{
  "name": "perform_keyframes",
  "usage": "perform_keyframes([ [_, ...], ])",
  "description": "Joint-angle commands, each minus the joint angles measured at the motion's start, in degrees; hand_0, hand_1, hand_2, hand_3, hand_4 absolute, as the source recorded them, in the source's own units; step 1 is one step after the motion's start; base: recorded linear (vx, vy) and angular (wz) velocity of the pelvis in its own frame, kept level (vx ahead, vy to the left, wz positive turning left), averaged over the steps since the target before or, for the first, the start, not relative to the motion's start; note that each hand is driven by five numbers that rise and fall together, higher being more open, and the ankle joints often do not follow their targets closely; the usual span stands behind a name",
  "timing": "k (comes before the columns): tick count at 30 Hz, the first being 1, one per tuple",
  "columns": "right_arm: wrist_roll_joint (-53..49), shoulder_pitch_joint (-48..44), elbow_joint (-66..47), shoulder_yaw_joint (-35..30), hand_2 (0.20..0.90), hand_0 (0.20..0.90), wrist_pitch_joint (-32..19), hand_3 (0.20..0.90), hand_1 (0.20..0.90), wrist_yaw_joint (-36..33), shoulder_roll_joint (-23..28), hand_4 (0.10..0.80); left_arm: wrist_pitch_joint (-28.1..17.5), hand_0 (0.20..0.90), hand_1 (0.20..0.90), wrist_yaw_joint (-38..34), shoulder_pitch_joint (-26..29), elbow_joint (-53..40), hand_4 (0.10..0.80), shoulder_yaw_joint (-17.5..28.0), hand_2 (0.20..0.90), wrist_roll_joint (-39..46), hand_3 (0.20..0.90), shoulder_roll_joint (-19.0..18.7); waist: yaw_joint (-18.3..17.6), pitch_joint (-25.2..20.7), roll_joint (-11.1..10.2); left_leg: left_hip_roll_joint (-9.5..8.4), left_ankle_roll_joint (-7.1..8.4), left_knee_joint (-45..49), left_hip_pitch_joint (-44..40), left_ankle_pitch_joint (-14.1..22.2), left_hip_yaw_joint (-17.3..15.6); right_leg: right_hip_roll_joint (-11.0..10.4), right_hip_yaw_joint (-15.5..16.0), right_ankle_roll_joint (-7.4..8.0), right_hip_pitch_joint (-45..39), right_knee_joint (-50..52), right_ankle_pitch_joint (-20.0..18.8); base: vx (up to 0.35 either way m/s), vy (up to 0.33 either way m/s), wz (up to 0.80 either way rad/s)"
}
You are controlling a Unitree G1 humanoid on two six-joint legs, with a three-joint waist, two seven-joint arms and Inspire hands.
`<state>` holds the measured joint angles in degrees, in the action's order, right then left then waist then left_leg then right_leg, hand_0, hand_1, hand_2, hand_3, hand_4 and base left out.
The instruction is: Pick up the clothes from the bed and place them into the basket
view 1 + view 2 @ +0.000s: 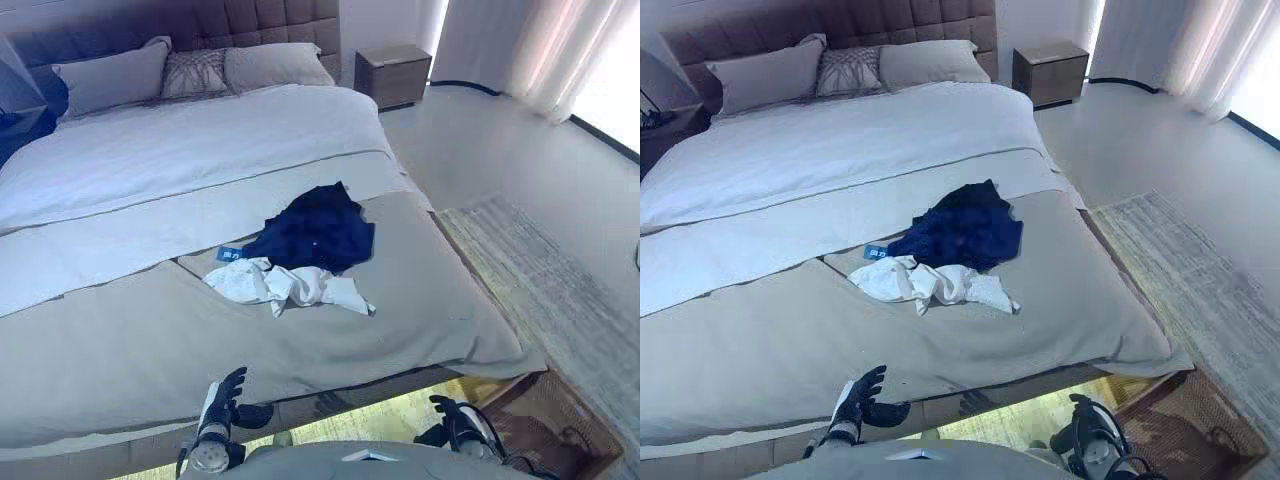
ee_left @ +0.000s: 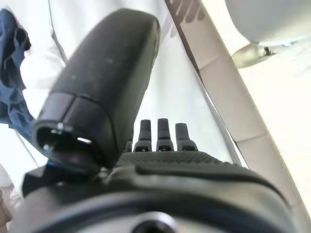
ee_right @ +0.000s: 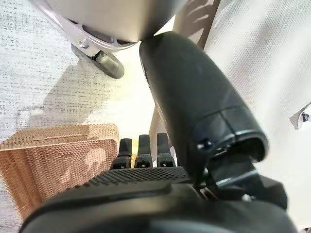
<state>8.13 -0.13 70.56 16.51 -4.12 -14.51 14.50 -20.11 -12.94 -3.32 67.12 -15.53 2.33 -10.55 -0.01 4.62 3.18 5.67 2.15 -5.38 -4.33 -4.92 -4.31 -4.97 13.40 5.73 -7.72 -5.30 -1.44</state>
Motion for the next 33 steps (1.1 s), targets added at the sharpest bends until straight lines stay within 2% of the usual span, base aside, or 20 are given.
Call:
perform_keyframes([
  [1, 0.87, -4.54, 0.92, 0.65, 0.900, 0.900, -2.47, 0.900, 0.900, -1.19, -1.53, 0.800, -2.78, 0.900, 0.900, -0.51, 4.86, -2.48, 0.800, 0.12, 0.900, 0.31, 0.900, -1.78, 1.44, 3.00, -3.90, -4.11, -1.50, 0.38, -4.53, 7.21, 0.62, -2.15, -4.14, 0.62, -0.06, 0.70, -0.70, 0.000, 0.000, 0.00],
  [9, 1.67, -4.31, 1.20, 0.30, 0.900, 0.900, -2.69, 0.900, 0.900, -2.17, -2.07, 0.800, -1.26, 0.900, 0.900, 5.02, 4.71, -0.47, 0.800, -0.04, 0.900, 0.87, 0.900, -1.13, 1.37, 2.29, -3.97, -4.02, -1.42, 0.38, -4.63, 7.24, 0.42, -2.05, -3.96, 0.59, -0.35, 0.54, -0.54, 0.000, 0.000, 0.00],
  [20, 3.14, -4.75, 0.53, 1.30, 0.900, 0.900, -2.30, 0.900, 0.900, -4.59, -2.22, 0.800, 0.43, 0.900, 0.900, 3.00, 5.49, 0.82, 0.800, -0.16, 0.900, 0.70, 0.900, -0.95, 1.28, 1.80, -4.06, -3.96, -1.50, 0.38, -4.87, 7.38, 0.29, -2.07, -4.22, 0.51, -0.60, 0.37, -0.57, 0.000, 0.000, 0.00],
  [28, 3.64, -5.25, 0.87, 1.56, 0.900, 0.900, 0.20, 0.900, 0.900, -5.76, -2.35, 0.800, 3.73, 0.900, 0.900, 7.61, 5.63, 1.88, 0.800, -1.08, 0.900, 0.19, 0.900, -0.58, 1.29, 1.78, -3.90, -4.00, -1.58, 0.38, -4.78, 7.22, 0.38, -2.15, -4.31, 0.54, -0.49, 0.49, -0.69, 0.000, 0.000, 0.00],
  [33, 2.12, -6.17, 0.12, 1.82, 0.900, 0.900, -2.06, 0.900, 0.900, -6.48, -2.14, 0.800, 4.81, 0.900, 0.900, 6.99, 6.51, 1.71, 0.800, -1.19, 0.900, 0.03, 0.900, -0.69, 1.32, 1.76, -3.70, -4.09, -1.70, 0.38, -4.73, 7.20, 0.76, -2.04, -4.78, 0.34, -0.57, 0.49, -0.61, 0.000, 0.000, 0.00],
])
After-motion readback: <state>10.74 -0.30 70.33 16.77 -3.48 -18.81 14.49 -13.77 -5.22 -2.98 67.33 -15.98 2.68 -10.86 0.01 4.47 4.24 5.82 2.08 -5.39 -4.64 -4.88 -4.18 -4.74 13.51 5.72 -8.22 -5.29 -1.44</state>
